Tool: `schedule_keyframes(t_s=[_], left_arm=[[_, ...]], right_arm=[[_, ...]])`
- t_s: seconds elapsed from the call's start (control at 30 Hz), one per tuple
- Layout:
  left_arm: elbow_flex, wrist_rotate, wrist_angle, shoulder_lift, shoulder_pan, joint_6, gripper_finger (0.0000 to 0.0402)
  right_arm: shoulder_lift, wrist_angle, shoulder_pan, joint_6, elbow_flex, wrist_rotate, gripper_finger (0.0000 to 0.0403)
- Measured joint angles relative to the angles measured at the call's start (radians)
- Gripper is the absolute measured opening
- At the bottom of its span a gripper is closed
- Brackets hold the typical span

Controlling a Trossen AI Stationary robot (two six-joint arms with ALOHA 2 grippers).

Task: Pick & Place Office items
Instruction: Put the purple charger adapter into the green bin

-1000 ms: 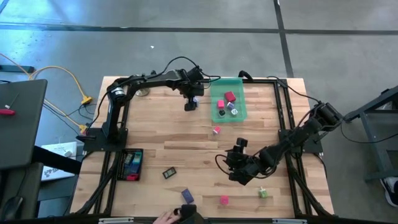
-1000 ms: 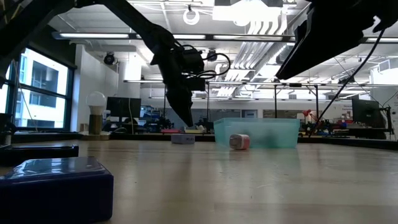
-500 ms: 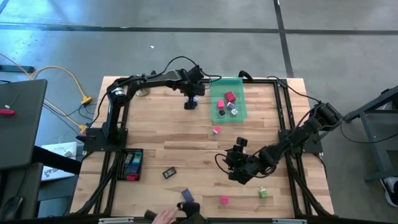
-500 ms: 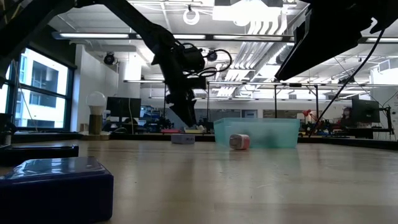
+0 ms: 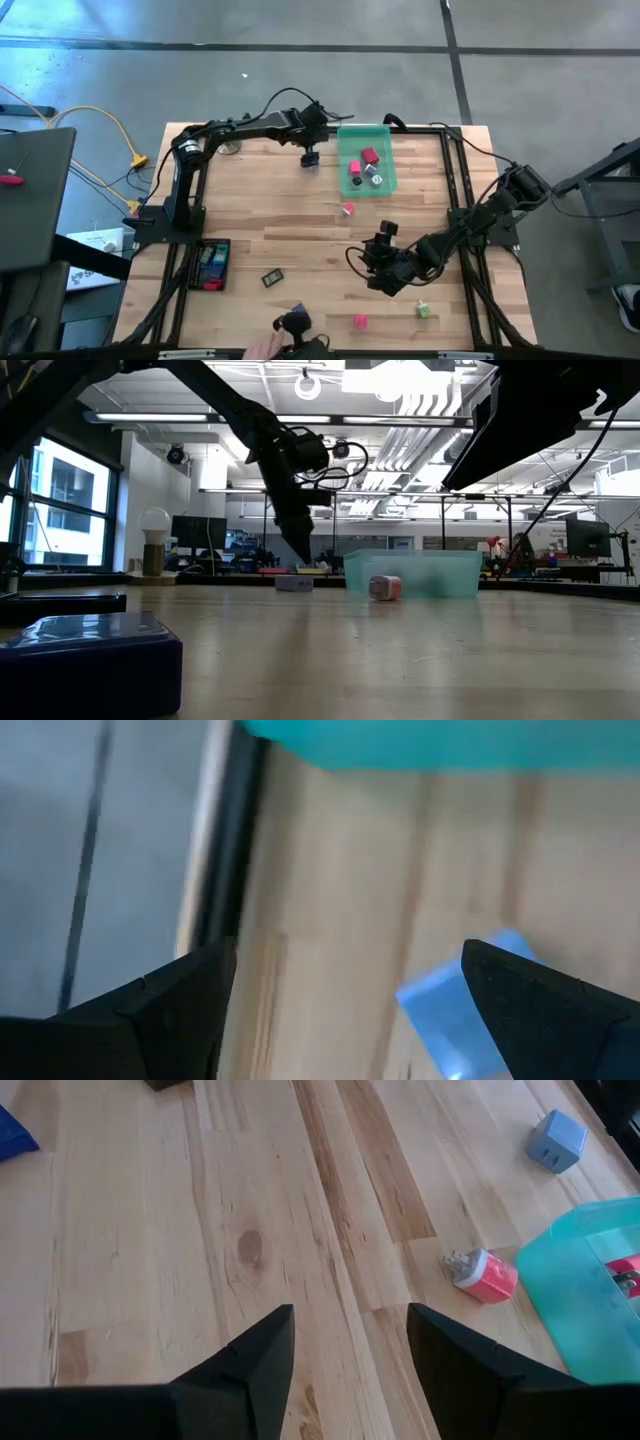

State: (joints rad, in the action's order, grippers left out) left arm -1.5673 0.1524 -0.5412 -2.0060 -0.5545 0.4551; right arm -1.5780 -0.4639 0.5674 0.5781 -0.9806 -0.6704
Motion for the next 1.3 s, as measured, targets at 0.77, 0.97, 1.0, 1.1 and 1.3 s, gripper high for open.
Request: schedule_keyframes(t_s=[0.77, 0.97, 1.0, 1.1, 1.3], left_arm=[[0.0, -0.286, -0.16, 0.0, -0.041, 0.279, 0.038], [0.0, -0.36, -0.169, 0.0, -0.038, 0.366, 0.038], [0.0, -0.369, -0.169, 0.0, -0.038, 0.37, 0.038], [0.0, -0.386, -0.17, 0.0, -0.038, 0.376, 0.038], [0.0, -0.386, -0.166, -0.002, -0.04, 0.403, 0.038]], right_arm=[[0.0, -0.003, -0.001, -0.026, 0.0, -0.002, 0.0183], [0.0, -0.003, -0.001, -0.026, 0.0, -0.015, 0.0183], [0.0, -0.003, -0.001, -0.026, 0.0, -0.021, 0.0183], [0.0, -0.003, -0.001, -0.026, 0.0, -0.037, 0.0183], [0.0, -0.003, -0.001, -0.026, 0.0, -0.038, 0.0183]])
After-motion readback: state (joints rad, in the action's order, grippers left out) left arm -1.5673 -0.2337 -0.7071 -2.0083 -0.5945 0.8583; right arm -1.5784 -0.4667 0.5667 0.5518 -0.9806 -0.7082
